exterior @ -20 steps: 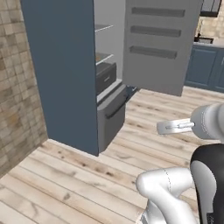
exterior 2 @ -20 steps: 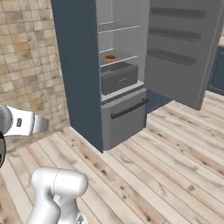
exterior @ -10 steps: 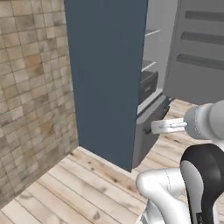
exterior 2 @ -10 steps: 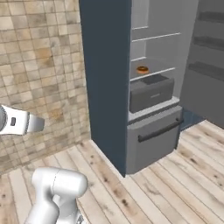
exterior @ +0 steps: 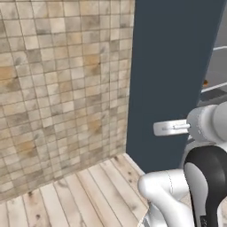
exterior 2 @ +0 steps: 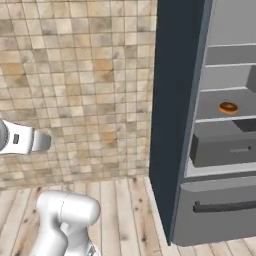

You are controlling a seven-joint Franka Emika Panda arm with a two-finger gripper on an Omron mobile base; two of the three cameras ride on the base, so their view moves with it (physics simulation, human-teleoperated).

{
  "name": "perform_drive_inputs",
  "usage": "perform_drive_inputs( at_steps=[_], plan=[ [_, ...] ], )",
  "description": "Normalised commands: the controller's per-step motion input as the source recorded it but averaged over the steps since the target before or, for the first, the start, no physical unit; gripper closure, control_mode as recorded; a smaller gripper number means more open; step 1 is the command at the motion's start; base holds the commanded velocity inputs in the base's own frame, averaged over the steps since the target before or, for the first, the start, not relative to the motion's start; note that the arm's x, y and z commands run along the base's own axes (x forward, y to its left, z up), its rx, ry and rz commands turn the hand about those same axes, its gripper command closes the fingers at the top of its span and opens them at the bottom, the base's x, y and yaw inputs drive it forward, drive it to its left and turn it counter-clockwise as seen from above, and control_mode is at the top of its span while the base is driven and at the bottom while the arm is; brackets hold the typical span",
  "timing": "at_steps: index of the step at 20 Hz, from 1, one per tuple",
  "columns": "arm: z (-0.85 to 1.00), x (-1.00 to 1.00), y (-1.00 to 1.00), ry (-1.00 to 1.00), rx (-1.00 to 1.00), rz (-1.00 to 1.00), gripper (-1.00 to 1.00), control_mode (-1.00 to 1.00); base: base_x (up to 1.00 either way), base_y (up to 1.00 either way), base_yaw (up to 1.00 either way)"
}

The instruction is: Take the cake and donut from the fridge and place them on the empty tray on the dining counter.

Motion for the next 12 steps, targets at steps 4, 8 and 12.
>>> perform_drive_inputs(
  at_steps=[4, 8, 12],
  plan=[
    [0.0, 0.0, 0.0, 0.0, 0.0, 0.0, -1.0, 1.0, 0.84, -1.0, 0.28],
    [0.0, 0.0, 0.0, 0.0, 0.0, 0.0, -1.0, 1.0, 0.57, -1.0, 0.11],
    [0.0, 0.0, 0.0, 0.0, 0.0, 0.0, -1.0, 1.0, 0.16, -1.0, 0.05]
  ],
)
